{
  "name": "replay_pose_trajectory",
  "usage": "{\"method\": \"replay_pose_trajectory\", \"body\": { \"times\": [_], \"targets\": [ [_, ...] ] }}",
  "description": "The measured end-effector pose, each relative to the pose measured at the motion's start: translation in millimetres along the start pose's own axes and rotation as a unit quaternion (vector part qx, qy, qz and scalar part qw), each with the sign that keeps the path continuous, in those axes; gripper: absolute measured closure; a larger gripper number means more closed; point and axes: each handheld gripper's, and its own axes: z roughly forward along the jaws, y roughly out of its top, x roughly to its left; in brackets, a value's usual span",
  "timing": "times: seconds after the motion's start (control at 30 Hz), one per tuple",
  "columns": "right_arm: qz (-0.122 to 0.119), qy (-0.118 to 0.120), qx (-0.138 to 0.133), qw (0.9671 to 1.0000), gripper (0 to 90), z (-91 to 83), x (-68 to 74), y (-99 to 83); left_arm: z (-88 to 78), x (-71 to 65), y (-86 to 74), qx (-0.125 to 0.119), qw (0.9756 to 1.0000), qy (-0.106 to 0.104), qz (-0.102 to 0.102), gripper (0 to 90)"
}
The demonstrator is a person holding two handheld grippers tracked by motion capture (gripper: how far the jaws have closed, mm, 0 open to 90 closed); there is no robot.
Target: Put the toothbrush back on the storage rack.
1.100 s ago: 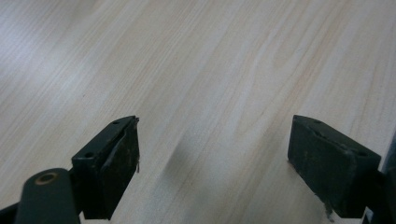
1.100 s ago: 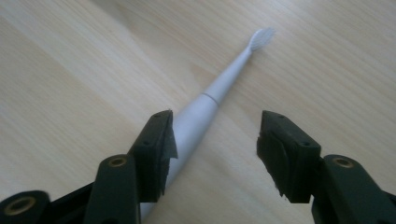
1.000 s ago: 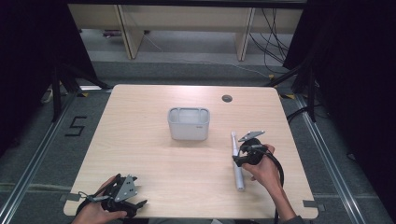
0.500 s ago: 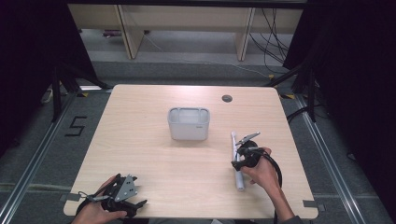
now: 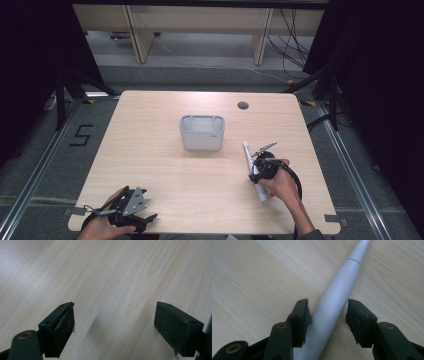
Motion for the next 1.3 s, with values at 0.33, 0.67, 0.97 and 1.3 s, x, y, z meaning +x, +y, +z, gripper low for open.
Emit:
{"method": "replay_pose_trajectory", "body": {
  "times": [0.33,0.67,0.97,1.3],
  "targets": [
    [0.003,-0.001,0.037,0.9993,59.9,0.2,-6.6,1.9,0.3,0.1,-0.2,0.0,1.0,0.0,0.0,16.4],
    [-0.038,0.002,0.078,0.9962,61.6,4.9,-7.7,15.4,0.3,0.0,-0.1,0.0,1.0,-0.001,0.0,16.4],
    [-0.061,0.006,0.111,0.9919,65.6,9.2,-9.3,25.3,1.1,0.0,-0.4,-0.006,1.0,-0.002,-0.002,16.4],
    [-0.072,0.006,0.15,0.9861,66.1,10.9,-8.2,33.0,0.8,0.4,-0.4,-0.005,1.0,-0.001,-0.001,16.4]
  ]
}}
